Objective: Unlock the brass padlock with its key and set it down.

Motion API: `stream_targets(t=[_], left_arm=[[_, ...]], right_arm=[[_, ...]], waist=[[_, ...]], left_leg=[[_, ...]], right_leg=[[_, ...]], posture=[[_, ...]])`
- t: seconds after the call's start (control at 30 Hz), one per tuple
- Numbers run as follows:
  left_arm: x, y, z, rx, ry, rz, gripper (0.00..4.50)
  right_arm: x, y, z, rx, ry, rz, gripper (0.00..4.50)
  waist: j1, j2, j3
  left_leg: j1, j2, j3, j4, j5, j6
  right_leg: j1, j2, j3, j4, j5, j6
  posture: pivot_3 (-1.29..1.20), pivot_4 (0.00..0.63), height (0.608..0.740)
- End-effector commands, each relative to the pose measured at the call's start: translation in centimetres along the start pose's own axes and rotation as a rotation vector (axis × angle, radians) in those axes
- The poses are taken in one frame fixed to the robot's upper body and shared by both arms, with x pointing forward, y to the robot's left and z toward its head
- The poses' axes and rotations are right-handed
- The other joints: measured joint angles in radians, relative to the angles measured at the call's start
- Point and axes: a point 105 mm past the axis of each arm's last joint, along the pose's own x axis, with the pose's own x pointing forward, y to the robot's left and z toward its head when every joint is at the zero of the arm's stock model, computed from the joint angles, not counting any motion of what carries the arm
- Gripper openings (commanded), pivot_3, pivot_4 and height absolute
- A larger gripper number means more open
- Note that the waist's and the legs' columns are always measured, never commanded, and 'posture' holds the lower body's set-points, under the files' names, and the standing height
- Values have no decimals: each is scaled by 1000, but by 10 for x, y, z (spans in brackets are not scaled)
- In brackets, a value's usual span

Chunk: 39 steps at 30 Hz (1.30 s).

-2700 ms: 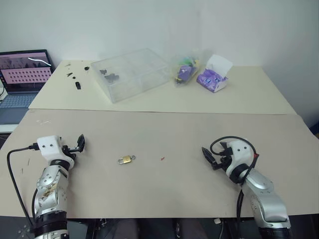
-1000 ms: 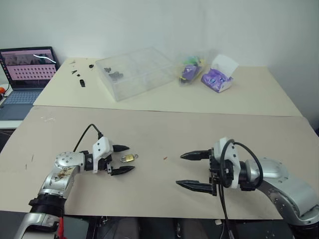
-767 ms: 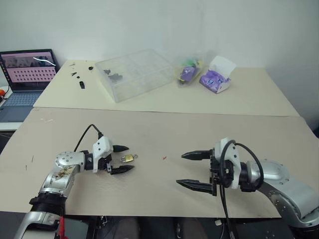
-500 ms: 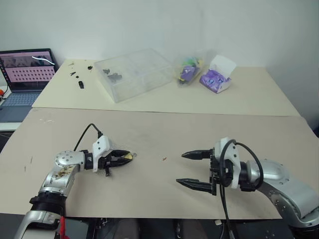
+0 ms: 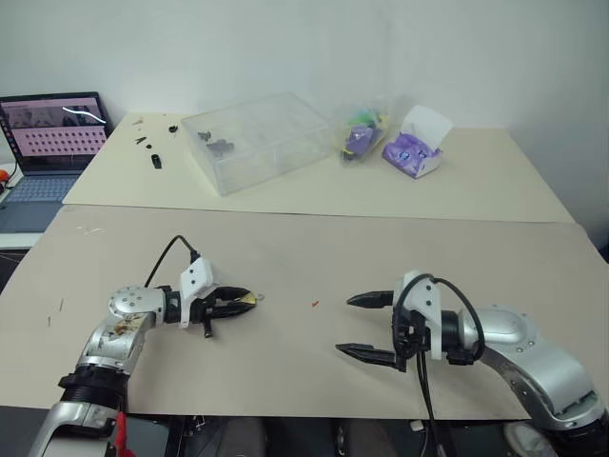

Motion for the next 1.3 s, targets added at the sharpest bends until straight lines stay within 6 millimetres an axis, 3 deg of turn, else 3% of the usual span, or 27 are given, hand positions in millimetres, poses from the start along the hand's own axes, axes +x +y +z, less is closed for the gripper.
stream_targets(t=[0.03, 0.23, 0.37, 0.53, 0.83, 1.03, 1.3], left_arm=[[-5, 6, 33, 90, -17, -34, 836], [-8, 7, 65, 139, -35, -69, 836], [-10, -2, 88, 133, -64, -137, 836], [-9, -10, 108, 105, -103, -201, 836], [-1, -26, 135, 148, -167, -245, 836], [3, -36, 138, 145, -169, -277, 836], [1, -36, 137, 138, -157, -274, 836]], right_arm=[[-4, -17, 4, -260, 83, -78, 4500], [-6, -26, 5, -757, 215, -104, 4500], [3, -35, 44, -1166, 45, -273, 4500], [15, -29, 53, -1432, -83, -321, 4500], [30, -26, 78, -1571, -282, -418, 4500], [28, -25, 93, -1593, -349, -452, 4500], [27, -23, 96, -1591, -360, -445, 4500]], waist=[[-1, 0, 0], [-3, 0, 0], [-15, 0, 0], [-13, 0, 1], [-17, -1, 1], [-17, -1, 1], [-16, -1, 1]], left_leg=[[-1, 0, 0, 0, 0, 0], [-7, 0, 0, 0, 0, 0], [-9, 0, 0, 0, 0, 0], [-9, 0, -1, 1, 0, 0], [-10, -1, -1, 5, 0, 0], [-9, -1, -1, 9, 0, 0], [-9, -1, -1, 10, 0, 0]], right_leg=[[-1, 0, 0, 0, 0, 0], [-8, 2, 0, 2, 1, 1], [-10, 2, 0, 2, 4, 8], [-10, 3, 1, 3, 4, 8], [-9, 3, 2, 4, 7, 7], [-8, 3, 3, 5, 7, 7], [-7, 3, 3, 5, 7, 7]], posture=[[0, 150, 740], [0, 150, 740], [0, 150, 740], [0, 150, 740], [0, 150, 740], [0, 150, 740], [0, 150, 740]])
